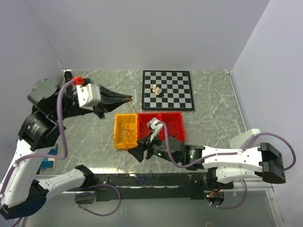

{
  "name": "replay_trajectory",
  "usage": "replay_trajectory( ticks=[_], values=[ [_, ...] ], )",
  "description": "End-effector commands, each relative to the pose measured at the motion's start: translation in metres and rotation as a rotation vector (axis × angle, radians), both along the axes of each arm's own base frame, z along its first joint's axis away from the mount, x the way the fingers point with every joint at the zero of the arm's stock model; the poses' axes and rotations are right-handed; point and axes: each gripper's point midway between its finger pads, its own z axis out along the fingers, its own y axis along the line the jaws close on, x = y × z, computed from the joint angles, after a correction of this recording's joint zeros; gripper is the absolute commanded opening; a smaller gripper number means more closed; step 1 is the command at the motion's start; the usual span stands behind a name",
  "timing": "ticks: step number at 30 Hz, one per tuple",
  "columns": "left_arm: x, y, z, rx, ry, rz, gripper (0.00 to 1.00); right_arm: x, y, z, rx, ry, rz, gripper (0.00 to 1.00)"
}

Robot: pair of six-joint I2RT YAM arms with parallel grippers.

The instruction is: Untangle the cables

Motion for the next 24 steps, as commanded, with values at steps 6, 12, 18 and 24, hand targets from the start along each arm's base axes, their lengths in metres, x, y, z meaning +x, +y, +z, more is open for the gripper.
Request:
replay_trajectory(
  ticks=[6, 12, 18, 24],
  values=[
    [-0.016, 0.022, 0.075, -0.193, -0.207, 0.054, 0.01, 0.001, -0.055, -0.04, -0.087, 0.068, -0.105, 0.04],
    [-0.012, 0.021, 0.071, -0.191, -0.194, 0.066, 0.01, 0.006, -0.061, -0.02, -0.088, 0.017, -0.117, 0.21],
    [-0.014, 0.015, 0.034, -0.121, -0.132, 0.022, 0.01, 0.005, -0.072, 0.042, 0.037, -0.078, -0.098, 0.62],
    [-0.021, 0.008, 0.003, -0.066, -0.073, -0.042, 0.01, 0.008, -0.089, 0.121, 0.144, -0.232, -0.105, 0.73]
  ],
)
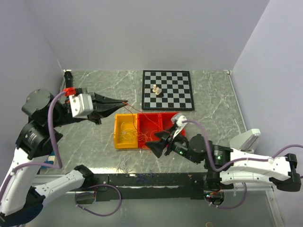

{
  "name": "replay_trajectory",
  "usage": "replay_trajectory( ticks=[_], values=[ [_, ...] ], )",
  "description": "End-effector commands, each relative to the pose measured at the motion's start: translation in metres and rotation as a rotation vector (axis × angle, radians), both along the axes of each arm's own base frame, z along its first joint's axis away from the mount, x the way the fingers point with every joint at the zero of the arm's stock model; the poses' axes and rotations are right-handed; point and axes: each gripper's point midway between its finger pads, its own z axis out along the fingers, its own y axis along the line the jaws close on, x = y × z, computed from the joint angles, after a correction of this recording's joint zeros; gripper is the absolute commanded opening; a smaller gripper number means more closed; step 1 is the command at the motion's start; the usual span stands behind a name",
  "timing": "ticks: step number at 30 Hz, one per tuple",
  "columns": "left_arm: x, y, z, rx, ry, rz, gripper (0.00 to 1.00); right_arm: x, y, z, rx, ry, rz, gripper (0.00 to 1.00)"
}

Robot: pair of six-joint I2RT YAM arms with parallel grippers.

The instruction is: Untangle the cables

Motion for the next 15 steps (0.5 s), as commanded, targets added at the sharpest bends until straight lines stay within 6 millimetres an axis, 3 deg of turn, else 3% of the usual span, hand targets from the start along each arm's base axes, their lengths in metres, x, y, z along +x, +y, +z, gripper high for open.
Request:
replay_trajectory(
  ticks=[1, 6, 7, 8, 13, 15],
  values=[
    [-0.016, 0.001, 0.011, -0.032, -0.044, -0.06, 0.01, 0.005, -0.015, 0.072, 0.079, -0.148, -0.017, 0.77],
    [-0.018, -0.001, 0.005, -0.029, -0.024, -0.082, 0.01, -0.009, 0.002, 0.095, 0.091, -0.187, 0.093, 0.89],
    [-0.017, -0.001, 0.005, -0.03, -0.023, -0.083, 0.01, -0.013, 0.008, 0.099, 0.095, -0.191, 0.122, 0.97],
    [-0.017, -0.002, 0.005, -0.032, -0.024, -0.083, 0.01, -0.015, 0.011, 0.104, 0.101, -0.19, 0.136, 0.99],
    [-0.017, 0.0, 0.009, -0.037, -0.035, -0.073, 0.01, -0.015, 0.004, 0.116, 0.102, -0.213, 0.128, 1.0],
    [-0.017, 0.002, 0.012, -0.037, -0.051, -0.065, 0.01, -0.015, -0.002, 0.112, 0.093, -0.215, 0.122, 1.0]
  ],
)
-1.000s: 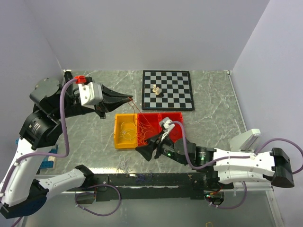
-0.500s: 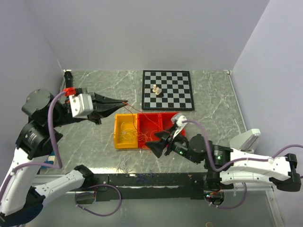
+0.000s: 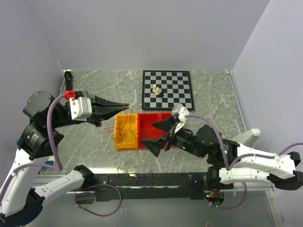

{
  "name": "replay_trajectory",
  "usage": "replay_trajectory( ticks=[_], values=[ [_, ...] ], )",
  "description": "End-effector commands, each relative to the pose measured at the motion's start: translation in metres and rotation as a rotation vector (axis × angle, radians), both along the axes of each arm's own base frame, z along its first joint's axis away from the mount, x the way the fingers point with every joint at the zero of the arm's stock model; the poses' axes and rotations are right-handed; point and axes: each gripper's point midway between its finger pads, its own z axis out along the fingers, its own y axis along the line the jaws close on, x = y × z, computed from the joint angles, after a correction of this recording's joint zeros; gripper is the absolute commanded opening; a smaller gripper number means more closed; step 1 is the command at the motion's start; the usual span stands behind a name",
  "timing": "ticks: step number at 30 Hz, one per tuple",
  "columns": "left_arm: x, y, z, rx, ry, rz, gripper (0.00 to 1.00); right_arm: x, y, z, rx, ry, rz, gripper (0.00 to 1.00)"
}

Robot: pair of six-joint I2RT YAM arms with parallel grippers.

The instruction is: Untangle the cables

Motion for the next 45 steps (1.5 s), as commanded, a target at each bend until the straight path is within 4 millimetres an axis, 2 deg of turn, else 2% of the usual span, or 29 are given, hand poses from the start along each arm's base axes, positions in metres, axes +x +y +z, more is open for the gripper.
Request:
replay_trajectory(
  ticks=[1, 7, 11, 18, 25, 29, 32, 36, 40, 45],
  values=[
    [-0.008, 0.006, 0.021, -0.035, -0.065, -0.004, 0.01, -0.002, -0.019, 0.014, 0.026, -0.039, -0.005, 0.99],
    [-0.017, 0.013, 0.048, -0.054, -0.13, 0.003, 0.01, 0.009, -0.034, -0.032, -0.024, 0.054, -0.095, 0.84],
    [-0.021, 0.015, 0.056, -0.059, -0.143, 0.001, 0.01, 0.017, -0.038, -0.042, -0.037, 0.085, -0.132, 0.71],
    [-0.021, 0.017, 0.068, -0.079, -0.159, 0.004, 0.01, 0.017, -0.031, -0.037, -0.022, 0.078, -0.093, 0.71],
    [-0.021, 0.017, 0.076, -0.094, -0.17, 0.002, 0.01, 0.015, -0.001, -0.032, -0.037, 0.052, -0.001, 0.66],
    [-0.022, 0.019, 0.079, -0.098, -0.18, 0.009, 0.01, 0.006, 0.015, -0.048, -0.081, 0.071, 0.077, 0.64],
    [-0.021, 0.02, 0.082, -0.102, -0.184, 0.016, 0.01, 0.002, 0.022, -0.051, -0.055, 0.087, 0.108, 0.64],
    [-0.021, 0.02, 0.082, -0.106, -0.182, 0.016, 0.01, 0.002, 0.026, -0.039, 0.003, 0.081, 0.114, 0.65],
    [-0.017, 0.019, 0.083, -0.107, -0.17, 0.016, 0.01, 0.014, 0.029, -0.029, 0.058, 0.06, 0.056, 0.64],
    [-0.014, 0.02, 0.088, -0.121, -0.156, 0.018, 0.01, 0.038, 0.038, -0.026, 0.086, 0.061, -0.048, 0.48]
  ],
)
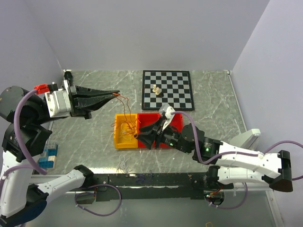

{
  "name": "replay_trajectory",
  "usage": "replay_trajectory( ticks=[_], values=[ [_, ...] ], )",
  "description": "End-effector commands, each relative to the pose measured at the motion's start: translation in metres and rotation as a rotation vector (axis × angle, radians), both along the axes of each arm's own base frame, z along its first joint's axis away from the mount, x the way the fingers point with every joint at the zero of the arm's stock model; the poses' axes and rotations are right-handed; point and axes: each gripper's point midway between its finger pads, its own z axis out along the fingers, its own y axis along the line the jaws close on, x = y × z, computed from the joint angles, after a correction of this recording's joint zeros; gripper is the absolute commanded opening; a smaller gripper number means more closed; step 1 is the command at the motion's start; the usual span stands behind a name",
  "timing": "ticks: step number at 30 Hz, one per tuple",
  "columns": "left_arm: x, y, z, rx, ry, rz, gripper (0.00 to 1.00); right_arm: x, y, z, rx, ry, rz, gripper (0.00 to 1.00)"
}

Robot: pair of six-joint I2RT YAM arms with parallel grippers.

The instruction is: Untangle the cables

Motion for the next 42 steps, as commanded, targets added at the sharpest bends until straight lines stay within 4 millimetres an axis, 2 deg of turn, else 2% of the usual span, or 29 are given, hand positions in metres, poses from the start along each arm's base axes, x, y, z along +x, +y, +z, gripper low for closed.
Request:
replay_trajectory(
  ticks=[1, 3, 6, 12, 19, 23, 25, 26, 29, 30, 31, 34, 38, 42],
  values=[
    [-0.006, 0.004, 0.019, -0.039, -0.021, -0.015, 0.01, 0.023, 0.01, 0.022, 0.085, -0.018, -0.095, 0.43],
    [-0.006, 0.005, 0.02, -0.042, -0.025, -0.007, 0.01, 0.026, 0.015, 0.022, 0.077, -0.012, -0.099, 0.34],
    [-0.004, 0.006, 0.023, -0.05, -0.034, 0.005, 0.01, 0.027, 0.018, 0.007, 0.044, 0.015, -0.102, 0.2],
    [-0.002, 0.009, 0.033, -0.085, -0.051, 0.032, 0.01, 0.024, -0.002, -0.031, 0.007, 0.096, -0.141, 0.01],
    [-0.005, 0.013, 0.045, -0.114, -0.074, 0.039, 0.01, 0.022, -0.034, -0.075, -0.027, 0.191, -0.212, 0.0],
    [-0.006, 0.014, 0.045, -0.112, -0.071, 0.042, 0.01, 0.018, -0.046, -0.09, -0.024, 0.224, -0.223, 0.0],
    [-0.005, 0.013, 0.042, -0.108, -0.07, 0.043, 0.01, 0.013, -0.047, -0.085, -0.01, 0.207, -0.191, 0.0],
    [-0.004, 0.013, 0.04, -0.105, -0.065, 0.042, 0.01, 0.011, -0.046, -0.077, 0.008, 0.198, -0.176, 0.06],
    [-0.002, 0.011, 0.037, -0.098, -0.06, 0.044, 0.01, 0.008, -0.041, -0.047, 0.068, 0.138, -0.135, 0.44],
    [-0.002, 0.011, 0.037, -0.098, -0.06, 0.044, 0.01, 0.007, -0.037, -0.038, 0.078, 0.116, -0.117, 0.54],
    [-0.002, 0.012, 0.037, -0.097, -0.062, 0.045, 0.01, 0.006, -0.033, -0.023, 0.104, 0.096, -0.102, 0.59],
    [-0.001, 0.012, 0.037, -0.095, -0.066, 0.053, 0.01, 0.002, -0.015, -0.001, 0.123, 0.05, -0.036, 0.66],
    [0.0, 0.012, 0.036, -0.09, -0.061, 0.052, 0.01, -0.002, 0.006, 0.019, 0.146, 0.014, 0.028, 0.67],
    [0.003, 0.011, 0.034, -0.085, -0.054, 0.056, 0.01, -0.004, 0.013, 0.04, 0.193, -0.023, 0.057, 0.68]
  ],
)
